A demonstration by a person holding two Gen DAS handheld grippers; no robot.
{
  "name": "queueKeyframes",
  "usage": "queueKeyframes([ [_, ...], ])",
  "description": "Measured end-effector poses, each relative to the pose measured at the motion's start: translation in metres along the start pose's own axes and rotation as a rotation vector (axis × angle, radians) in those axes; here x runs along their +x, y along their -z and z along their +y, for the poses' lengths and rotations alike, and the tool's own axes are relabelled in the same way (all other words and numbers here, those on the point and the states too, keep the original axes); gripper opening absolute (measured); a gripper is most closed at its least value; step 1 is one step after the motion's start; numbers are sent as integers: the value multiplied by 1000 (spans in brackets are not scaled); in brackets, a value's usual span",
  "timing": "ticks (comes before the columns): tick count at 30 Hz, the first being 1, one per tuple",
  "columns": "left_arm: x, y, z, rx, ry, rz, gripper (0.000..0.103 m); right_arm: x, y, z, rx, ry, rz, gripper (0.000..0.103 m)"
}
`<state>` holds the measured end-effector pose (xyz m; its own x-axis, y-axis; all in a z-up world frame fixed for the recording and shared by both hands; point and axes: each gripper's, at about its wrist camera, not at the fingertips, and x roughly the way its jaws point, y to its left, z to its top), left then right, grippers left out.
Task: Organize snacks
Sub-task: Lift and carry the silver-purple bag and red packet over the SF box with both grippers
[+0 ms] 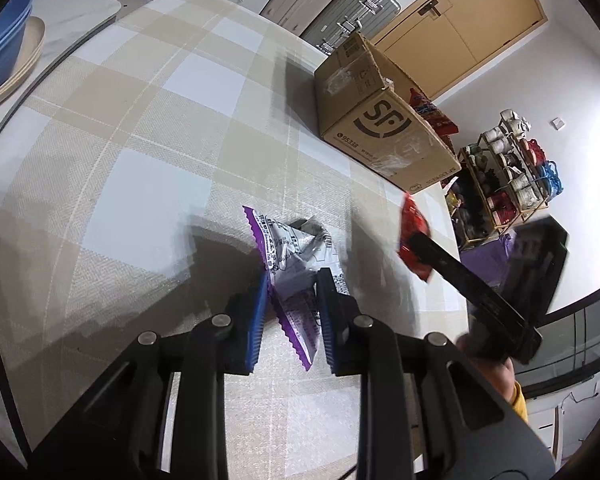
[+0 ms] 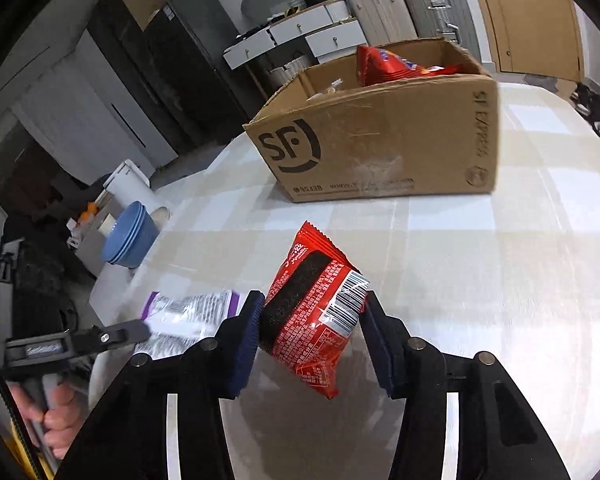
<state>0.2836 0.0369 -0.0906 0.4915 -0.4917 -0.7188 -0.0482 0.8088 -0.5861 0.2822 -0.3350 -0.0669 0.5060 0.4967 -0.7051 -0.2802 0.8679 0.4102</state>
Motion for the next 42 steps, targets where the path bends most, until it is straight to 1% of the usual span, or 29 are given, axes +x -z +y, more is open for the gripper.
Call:
queueKeyframes([
  [2, 1, 2, 1, 1, -21, 15, 23, -10, 10, 2, 8, -23, -8, 49],
  [3, 2, 3, 3, -3, -17, 19, 24, -15, 14, 2, 10, -30, -10, 49],
  [4, 2, 4, 3, 0, -21, 27, 28, -22, 18, -2, 12, -35, -11, 49],
  [6, 6, 7, 4, 12, -65, 53, 30, -32, 28, -2, 20, -54, -18, 49],
  [8, 3, 9, 5, 26, -85, 51, 30, -36, 36, 1, 20, -65, -19, 49],
  [9, 1, 10, 4, 43, -110, 48, 31, -39, 40, 1, 17, -62, -24, 49],
  [11, -10, 12, -2, 107, -161, 12, 43, -43, 48, 2, 17, -72, -28, 49],
  [13, -19, 12, -10, 181, -193, -5, 76, -42, 51, 1, 20, -78, -30, 49],
  [14, -22, 11, -15, 223, -199, -4, 82, -42, 53, 3, 20, -85, -31, 49],
  [15, -24, 10, -20, 267, -202, 7, 84, -40, 55, 4, 19, -92, -36, 49],
  [18, -29, 7, -43, 444, -227, 3, 85, -42, 57, 5, 21, -110, -43, 49],
  [19, -25, 7, -54, 542, -223, 17, 85, -44, 57, 6, 18, -114, -47, 49],
  [21, -15, 9, -67, 673, -220, 53, 85, -46, 57, 8, 10, -117, -51, 49],
  [23, 3, 15, -79, 808, -202, 131, 85, -51, 59, 10, -1, -125, -55, 49],
  [24, 13, 20, -84, 872, -206, 169, 85, -51, 59, 11, -3, -123, -58, 49],
  [26, 28, 23, -88, 936, -220, 221, 85, -54, 61, 12, -1, -127, -61, 49],
  [28, 39, 21, -88, 951, -204, 282, 76, -57, 63, 12, 6, -130, -64, 49],
  [29, 43, 19, -88, 951, -209, 300, 76, -58, 63, 11, 8, -130, -63, 49],
  [31, 45, 13, -88, 957, -228, 304, 66, -59, 64, 10, 14, -131, -66, 49],
  [32, 45, 12, -87, 952, -229, 310, 65, -59, 64, 9, 19, -135, -64, 49],
  [34, 42, 12, -85, 954, -216, 320, 55, -58, 63, 8, 23, -137, -63, 49],
  [36, 38, 15, -85, 965, -210, 327, 48, -57, 62, 8, 24, -139, -62, 49],
  [38, 35, 22, -86, 992, -236, 323, 45, -58, 62, 7, 25, -140, -67, 49],
  [39, 35, 25, -86, 997, -251, 326, 41, -57, 61, 8, 27, -141, -66, 49],
  [40, 33, 30, -87, 1005, -282, 311, 33, -58, 62, 8, 28, -142, -69, 49],
  [41, 32, 31, -88, 998, -297, 300, 29, -58, 62, 8, 27, -142, -70, 49],
  [42, 35, 31, -89, 983, -309, 295, 23, -59, 62, 8, 29, -141, -72, 49],
])
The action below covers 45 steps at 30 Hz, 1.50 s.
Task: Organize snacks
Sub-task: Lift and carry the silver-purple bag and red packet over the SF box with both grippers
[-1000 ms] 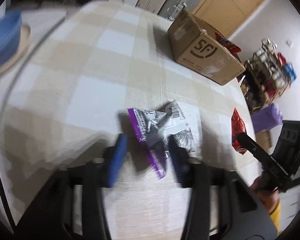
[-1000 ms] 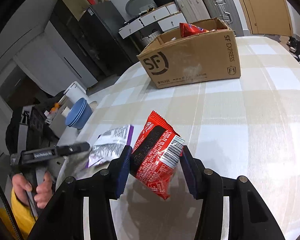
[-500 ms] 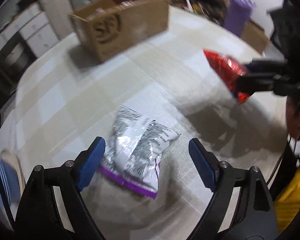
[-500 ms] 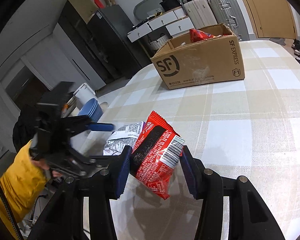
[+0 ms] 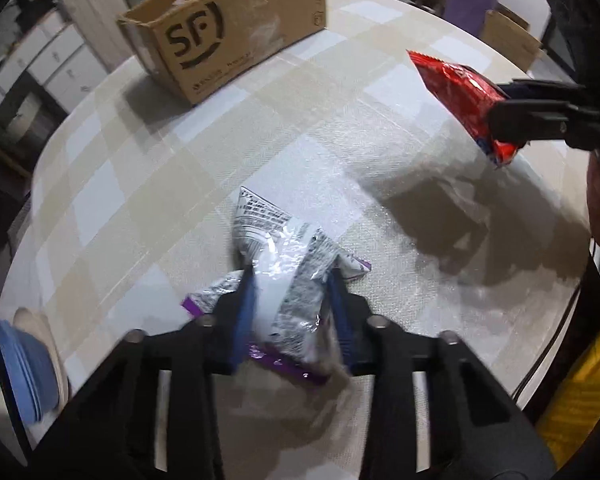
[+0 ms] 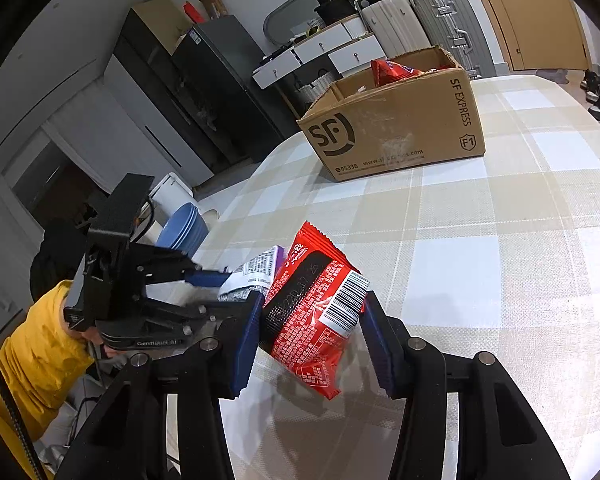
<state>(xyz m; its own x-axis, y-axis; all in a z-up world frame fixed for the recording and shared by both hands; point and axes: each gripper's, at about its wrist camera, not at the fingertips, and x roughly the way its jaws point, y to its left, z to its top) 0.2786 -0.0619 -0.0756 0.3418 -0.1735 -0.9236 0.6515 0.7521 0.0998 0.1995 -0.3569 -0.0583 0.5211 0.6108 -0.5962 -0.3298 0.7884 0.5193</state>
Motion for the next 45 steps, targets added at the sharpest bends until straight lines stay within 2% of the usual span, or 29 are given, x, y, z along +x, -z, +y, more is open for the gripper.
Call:
queueKeyframes([
  [2, -4, 1, 5, -52, 32, 7, 21, -1, 0, -1, 11, -5, -6, 49],
  [8, -11, 6, 8, -106, 44, -10, 19, -4, 1, -2, 21, -8, -15, 49],
  [15, -32, 5, 10, -178, 77, -82, 19, -11, -3, -4, 33, -14, -40, 49],
  [18, -46, 4, 10, -213, 95, -131, 19, -15, -9, -1, 17, -13, -51, 49],
  [22, -68, -1, 11, -277, 112, -241, 19, -25, -23, 9, -28, -7, -86, 49],
  [25, -92, -3, 17, -345, 67, -356, 19, -33, -37, 14, -51, -6, -113, 49],
  [30, -126, -18, 22, -419, 58, -479, 19, -47, -66, 28, -104, 1, -155, 49],
  [37, -163, -33, 15, -458, 26, -569, 19, -60, -94, 47, -144, -24, -202, 49],
  [45, -181, -42, 11, -475, 22, -604, 19, -55, -104, 51, -150, -24, -196, 49],
])
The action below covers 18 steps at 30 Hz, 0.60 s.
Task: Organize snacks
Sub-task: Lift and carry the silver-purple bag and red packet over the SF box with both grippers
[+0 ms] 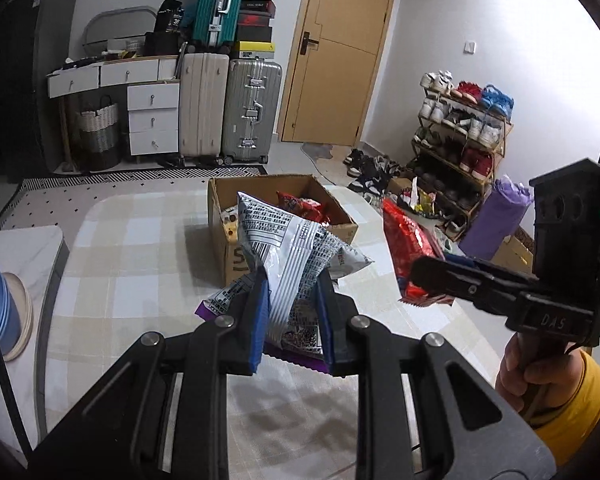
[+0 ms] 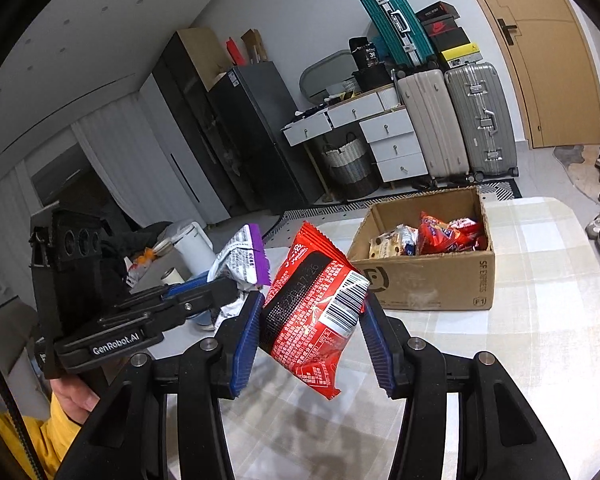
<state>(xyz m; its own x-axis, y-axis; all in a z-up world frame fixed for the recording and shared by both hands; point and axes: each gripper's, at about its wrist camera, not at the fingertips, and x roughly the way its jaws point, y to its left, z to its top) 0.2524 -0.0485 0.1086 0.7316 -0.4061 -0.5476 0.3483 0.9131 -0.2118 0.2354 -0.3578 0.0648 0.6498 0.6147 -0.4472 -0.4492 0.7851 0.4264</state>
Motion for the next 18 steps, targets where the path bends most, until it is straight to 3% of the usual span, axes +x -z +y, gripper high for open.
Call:
queueKeyframes([
  [10, 14, -27, 14, -27, 3, -10, 19, -5, -44, -2, -29, 18, -27, 49],
  [18, 78, -79, 36, -39, -24, 48, 19, 29, -110, -34, -16, 68, -11, 49],
])
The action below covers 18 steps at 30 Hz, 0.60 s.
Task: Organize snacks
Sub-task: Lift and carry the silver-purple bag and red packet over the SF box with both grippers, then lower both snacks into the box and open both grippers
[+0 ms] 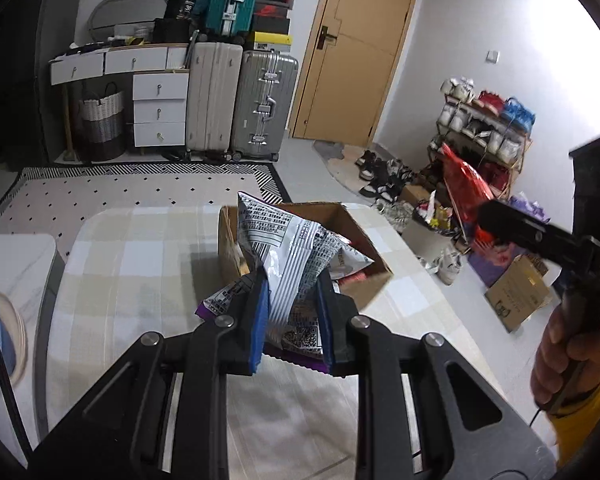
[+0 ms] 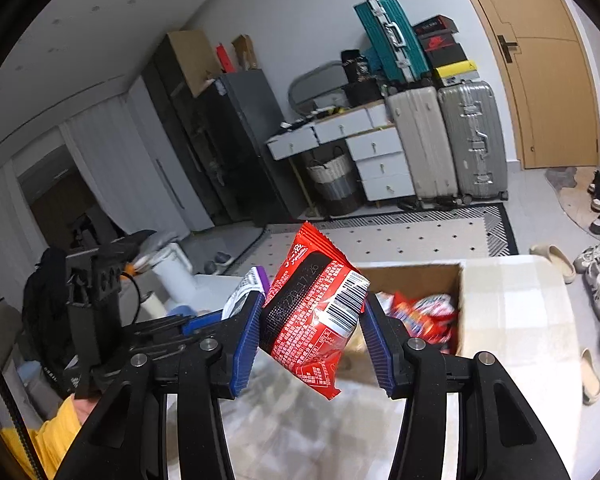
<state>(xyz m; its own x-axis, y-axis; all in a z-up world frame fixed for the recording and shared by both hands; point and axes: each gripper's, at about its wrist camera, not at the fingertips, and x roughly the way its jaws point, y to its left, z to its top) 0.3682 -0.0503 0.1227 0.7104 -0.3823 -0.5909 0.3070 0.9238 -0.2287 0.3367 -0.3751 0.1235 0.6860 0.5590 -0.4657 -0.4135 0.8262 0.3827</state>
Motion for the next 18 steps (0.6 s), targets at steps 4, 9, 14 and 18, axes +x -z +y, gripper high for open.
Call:
queueKeyframes([
  [4, 41, -29, 1, -5, 7, 19, 19, 32, -22, -26, 24, 33, 34, 49],
  [9, 97, -56, 3, -9, 20, 63, 19, 81, -31, -61, 43, 63, 115, 49],
  [14, 161, -73, 10, -33, 29, 123, 19, 123, -27, -93, 77, 91, 179, 49],
  [18, 201, -77, 13, -24, 35, 158, 19, 142, -22, -104, 42, 130, 220, 49],
])
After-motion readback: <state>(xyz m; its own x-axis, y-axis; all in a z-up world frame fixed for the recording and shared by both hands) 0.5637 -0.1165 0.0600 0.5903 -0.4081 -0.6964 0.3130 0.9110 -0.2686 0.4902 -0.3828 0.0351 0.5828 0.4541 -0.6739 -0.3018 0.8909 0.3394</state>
